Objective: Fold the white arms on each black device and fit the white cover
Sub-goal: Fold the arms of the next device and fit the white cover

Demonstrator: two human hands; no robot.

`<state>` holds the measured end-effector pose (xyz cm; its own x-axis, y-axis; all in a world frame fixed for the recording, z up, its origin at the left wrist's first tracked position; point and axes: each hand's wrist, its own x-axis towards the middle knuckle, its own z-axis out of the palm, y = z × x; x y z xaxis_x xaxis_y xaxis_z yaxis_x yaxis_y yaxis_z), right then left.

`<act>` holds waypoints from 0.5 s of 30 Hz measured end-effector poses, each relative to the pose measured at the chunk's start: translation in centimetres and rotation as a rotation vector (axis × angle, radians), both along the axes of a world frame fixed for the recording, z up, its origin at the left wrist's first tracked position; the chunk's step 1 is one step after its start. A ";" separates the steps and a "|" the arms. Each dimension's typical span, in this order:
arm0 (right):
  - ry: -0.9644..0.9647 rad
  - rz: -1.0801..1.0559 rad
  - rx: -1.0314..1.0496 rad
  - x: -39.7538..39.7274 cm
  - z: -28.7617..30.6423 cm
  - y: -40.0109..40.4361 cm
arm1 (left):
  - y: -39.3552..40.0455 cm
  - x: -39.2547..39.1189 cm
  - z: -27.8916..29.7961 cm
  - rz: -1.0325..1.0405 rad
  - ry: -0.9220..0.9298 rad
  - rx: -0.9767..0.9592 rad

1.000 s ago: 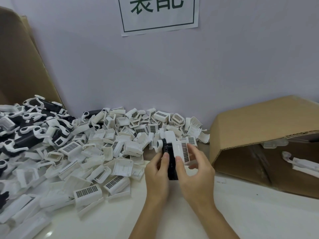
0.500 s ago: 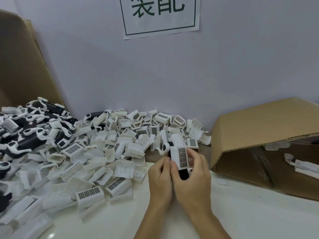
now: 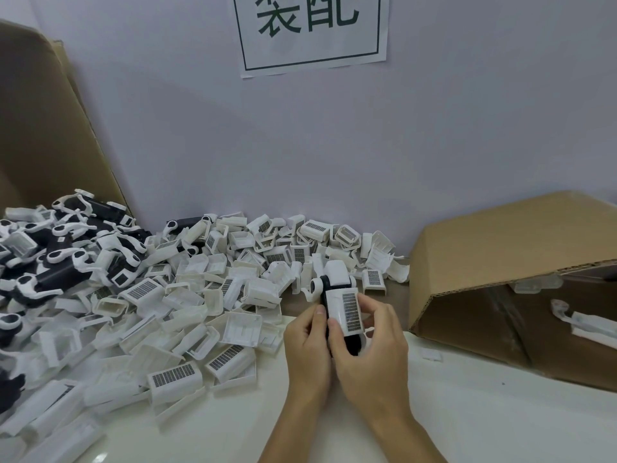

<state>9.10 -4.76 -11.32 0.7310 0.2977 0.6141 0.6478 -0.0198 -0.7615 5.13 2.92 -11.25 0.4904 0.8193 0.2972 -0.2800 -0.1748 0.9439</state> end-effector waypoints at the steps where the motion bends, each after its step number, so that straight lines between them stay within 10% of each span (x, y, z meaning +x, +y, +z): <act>1: -0.008 -0.003 -0.013 -0.1 0.0 0.0 | 0.0 0.0 0.0 -0.003 -0.001 0.007; 15: -0.081 0.134 -0.102 0.1 -0.1 -0.2 | 0.2 -0.2 1.1 -0.087 -0.128 -0.166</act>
